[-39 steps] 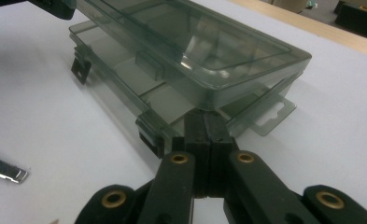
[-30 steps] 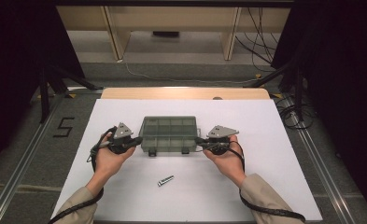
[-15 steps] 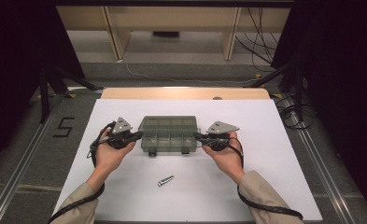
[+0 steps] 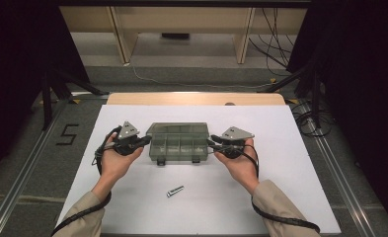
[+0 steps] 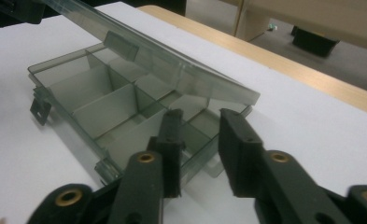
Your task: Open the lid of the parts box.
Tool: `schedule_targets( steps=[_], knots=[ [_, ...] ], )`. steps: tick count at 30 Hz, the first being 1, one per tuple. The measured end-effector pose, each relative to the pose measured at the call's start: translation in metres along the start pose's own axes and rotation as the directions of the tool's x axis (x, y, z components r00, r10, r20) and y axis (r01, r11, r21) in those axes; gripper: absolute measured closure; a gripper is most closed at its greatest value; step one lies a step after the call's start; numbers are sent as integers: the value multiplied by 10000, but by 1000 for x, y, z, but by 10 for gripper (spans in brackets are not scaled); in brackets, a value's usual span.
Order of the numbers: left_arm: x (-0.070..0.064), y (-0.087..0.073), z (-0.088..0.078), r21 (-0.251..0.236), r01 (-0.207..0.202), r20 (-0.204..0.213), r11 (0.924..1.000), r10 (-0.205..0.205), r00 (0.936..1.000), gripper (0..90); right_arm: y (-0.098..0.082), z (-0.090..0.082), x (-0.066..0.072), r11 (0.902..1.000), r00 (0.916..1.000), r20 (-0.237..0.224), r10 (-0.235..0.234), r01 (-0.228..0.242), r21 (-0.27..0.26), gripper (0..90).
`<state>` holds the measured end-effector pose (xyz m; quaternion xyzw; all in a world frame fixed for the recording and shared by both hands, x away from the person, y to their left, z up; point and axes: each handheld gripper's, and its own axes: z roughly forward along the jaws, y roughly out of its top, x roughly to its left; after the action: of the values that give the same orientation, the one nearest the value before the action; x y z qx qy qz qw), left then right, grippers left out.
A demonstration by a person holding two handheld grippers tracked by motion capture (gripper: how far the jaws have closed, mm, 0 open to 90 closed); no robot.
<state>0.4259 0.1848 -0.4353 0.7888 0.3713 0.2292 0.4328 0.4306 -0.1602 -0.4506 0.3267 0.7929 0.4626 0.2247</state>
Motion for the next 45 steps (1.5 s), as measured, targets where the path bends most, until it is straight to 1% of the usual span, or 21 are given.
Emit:
schedule_targets(
  steps=[1,2,4,6,8,9,10,11,12,14,17,19,21,26,27,29,33,37,41,42,45],
  knots=[
    [-1,0,0,12,111,-15,9999,-111,9999,898,1,0,0,10000,10000,42,-37,37,-58,671],
    [2,0,-1,222,-154,39,9996,153,9999,898,2,1,0,9999,10000,54,-68,68,-105,659],
    [2,-1,0,158,-209,-58,9997,210,9998,898,4,2,1,9994,9996,193,-223,228,-269,640],
    [2,-3,0,216,-73,-155,9997,76,9999,897,6,4,2,9984,9988,273,-401,411,-400,641],
    [4,-4,1,240,-353,-364,9991,361,9987,866,8,4,2,9980,9986,294,-444,457,-443,639],
    [6,-4,0,542,-488,-454,9973,513,9977,833,9,4,2,9981,9986,299,-443,455,-411,638],
    [8,-3,0,647,-799,-581,9947,837,9948,796,9,5,3,9977,9983,333,-483,498,-468,637],
    [6,-3,2,322,-521,-723,9981,543,9959,753,10,5,3,9974,9980,332,-531,546,-466,636],
    [6,-2,3,151,-715,-849,9973,725,9937,723,10,5,2,9970,9976,368,-578,596,-503,635],
    [3,0,4,-121,-610,-1022,9981,595,9930,678,10,6,2,9956,9966,454,-688,715,-602,634],
    [2,3,6,-329,-971,-1135,9947,928,9892,681,12,5,2,9950,9957,533,-754,787,-622,633],
    [0,4,7,-443,-918,-1301,9948,854,9878,693,14,5,2,9930,9942,677,-835,887,-778,633],
    [-1,6,7,-600,-1058,-1487,9926,959,9842,709,16,4,2,9926,9939,711,-845,902,-809,634],
    [-4,10,8,-865,-1547,-1986,9842,1351,9707,762,20,6,3,9890,9909,931,-977,1070,-1017,661],
    [-4,10,9,-931,-1544,-2015,9836,1333,9704,767,21,7,4,9881,9899,1012,-996,1104,-1073,675],
    [-4,12,9,-920,-1678,-2178,9815,1446,9652,776,22,7,4,9862,9873,1163,-1078,1210,-1130,694],
    [-2,14,11,-1127,-1554,-2274,9814,1268,9655,795,25,8,4,9857,9844,1441,-1004,1181,-1201,720],
    [-1,17,12,-1156,-1626,-2447,9799,1305,9608,805,32,10,4,9825,9775,1788,-1120,1359,-1274,744],
    [1,19,13,-1304,-1397,-2458,9816,1045,9637,825,36,11,5,9852,9758,1984,-917,1179,-1246,782],
    [2,20,13,-1298,-1405,-2462,9815,1053,9635,828,37,11,3,9829,9712,2149,-1030,1326,-1281,791],
    [3,22,13,-1361,-1322,-2468,9818,956,9643,833,39,13,4,9851,9693,2293,-891,1198,-1234,816]
  ],
)
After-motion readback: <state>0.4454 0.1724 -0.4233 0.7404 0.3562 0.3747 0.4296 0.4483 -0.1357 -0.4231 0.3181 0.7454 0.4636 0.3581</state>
